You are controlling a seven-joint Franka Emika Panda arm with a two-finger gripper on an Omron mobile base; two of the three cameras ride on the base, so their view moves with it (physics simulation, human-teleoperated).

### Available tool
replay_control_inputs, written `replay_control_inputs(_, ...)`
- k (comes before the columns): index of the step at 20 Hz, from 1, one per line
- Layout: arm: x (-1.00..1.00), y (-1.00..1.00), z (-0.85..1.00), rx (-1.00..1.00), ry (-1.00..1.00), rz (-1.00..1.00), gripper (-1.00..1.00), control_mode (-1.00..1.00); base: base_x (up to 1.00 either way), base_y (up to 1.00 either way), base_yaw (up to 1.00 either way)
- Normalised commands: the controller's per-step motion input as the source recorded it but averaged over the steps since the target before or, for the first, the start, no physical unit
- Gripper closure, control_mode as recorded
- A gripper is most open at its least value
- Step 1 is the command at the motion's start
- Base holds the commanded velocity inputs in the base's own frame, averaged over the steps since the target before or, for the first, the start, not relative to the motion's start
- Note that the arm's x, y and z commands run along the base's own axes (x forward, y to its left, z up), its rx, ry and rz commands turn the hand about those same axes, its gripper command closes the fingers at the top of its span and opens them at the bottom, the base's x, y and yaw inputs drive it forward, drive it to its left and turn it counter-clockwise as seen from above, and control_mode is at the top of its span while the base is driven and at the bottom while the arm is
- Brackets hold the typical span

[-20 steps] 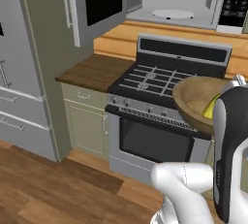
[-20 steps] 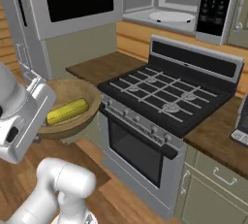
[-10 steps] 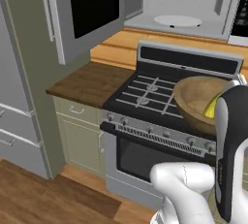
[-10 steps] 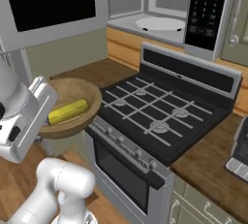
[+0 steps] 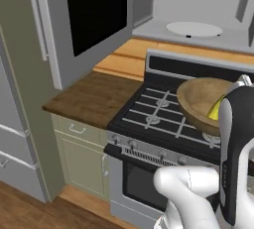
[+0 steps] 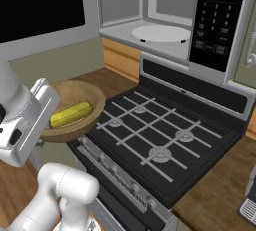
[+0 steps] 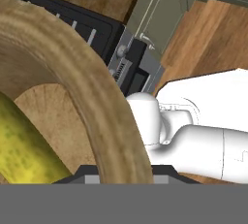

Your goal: Pick the cucumber from the sink and place it in the bowl. Then pick the bowl and place it in the microwave. Then close the microwave door and press the start button.

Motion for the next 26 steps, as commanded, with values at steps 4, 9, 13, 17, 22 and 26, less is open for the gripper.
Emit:
replay_control_inputs(4,0.0,0.0,0.0,0.0,0.0,0.0,1.0,1.0,0.7,0.0,0.01)
replay_control_inputs(9,0.0,0.0,0.0,0.0,0.0,0.0,1.0,1.0,0.65,-0.05,0.03)
replay_control_inputs(13,0.0,0.0,0.0,0.0,0.0,0.0,1.0,1.0,0.41,-0.11,0.04)
replay_control_inputs(17,0.0,0.0,0.0,0.0,0.0,0.0,1.0,1.0,0.83,-0.18,0.04)
replay_control_inputs(22,0.0,0.0,0.0,0.0,0.0,0.0,1.0,1.0,0.69,-0.29,0.11)
replay_control_inputs(26,0.27,-0.17,0.0,0.03,0.0,0.15,1.0,-1.0,0.16,-0.07,0.05)
